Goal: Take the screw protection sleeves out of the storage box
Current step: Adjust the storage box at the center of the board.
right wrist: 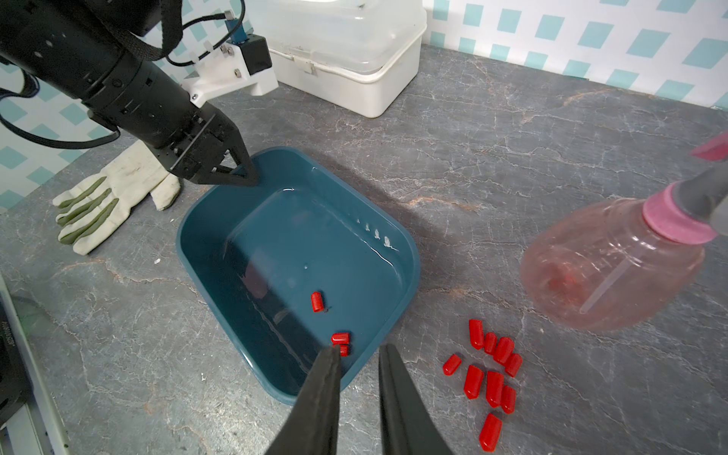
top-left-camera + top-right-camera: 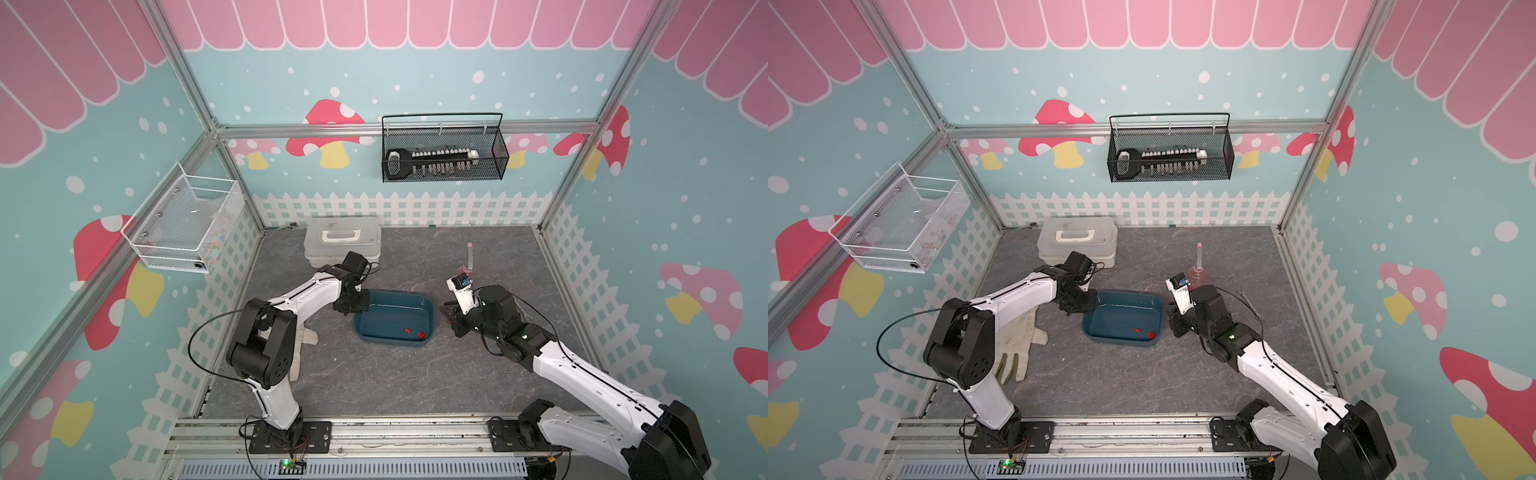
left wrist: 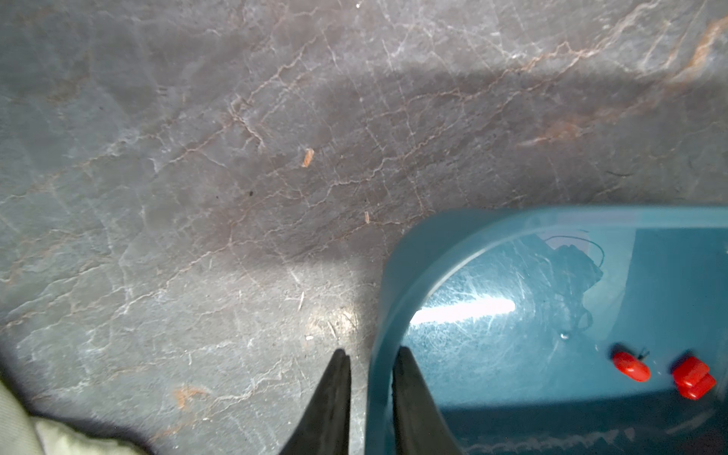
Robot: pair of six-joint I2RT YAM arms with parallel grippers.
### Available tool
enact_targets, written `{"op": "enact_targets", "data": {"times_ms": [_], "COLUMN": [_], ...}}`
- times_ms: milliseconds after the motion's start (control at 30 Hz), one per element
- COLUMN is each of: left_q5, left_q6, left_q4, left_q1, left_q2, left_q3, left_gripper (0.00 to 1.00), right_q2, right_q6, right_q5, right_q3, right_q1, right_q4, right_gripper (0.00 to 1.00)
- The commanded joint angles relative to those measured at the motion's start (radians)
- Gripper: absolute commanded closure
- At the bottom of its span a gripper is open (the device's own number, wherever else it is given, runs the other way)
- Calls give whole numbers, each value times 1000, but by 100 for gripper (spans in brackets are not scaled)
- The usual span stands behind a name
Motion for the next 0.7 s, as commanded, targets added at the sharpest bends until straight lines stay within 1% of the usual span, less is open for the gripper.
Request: {"op": "enact_targets", "data": {"times_ms": [0, 133, 267, 367, 667], "left_q5": [-9, -14, -13, -14, 37], "left_q6": [9, 12, 3, -6, -19], "left_q4": [-15, -25, -42, -70, -224], "left_q1": [-9, -8, -13, -13, -13], "left_q2": [18, 18, 9, 2, 4], "left_q3": [25, 25, 24, 23, 52], "left_gripper": [80, 91, 94, 100, 100], "right_q2": [-13, -13, -7, -7, -2], "right_q6": [-9, -8, -8, -8, -8], "right_q5": [-7, -5, -5, -5, -7], "right_q3": [-14, -14, -11, -11, -10], "right_q1": [4, 4, 3, 3, 3], "right_q4": [17, 18, 18, 18, 17], "right_gripper": [78, 78, 78, 78, 78]}}
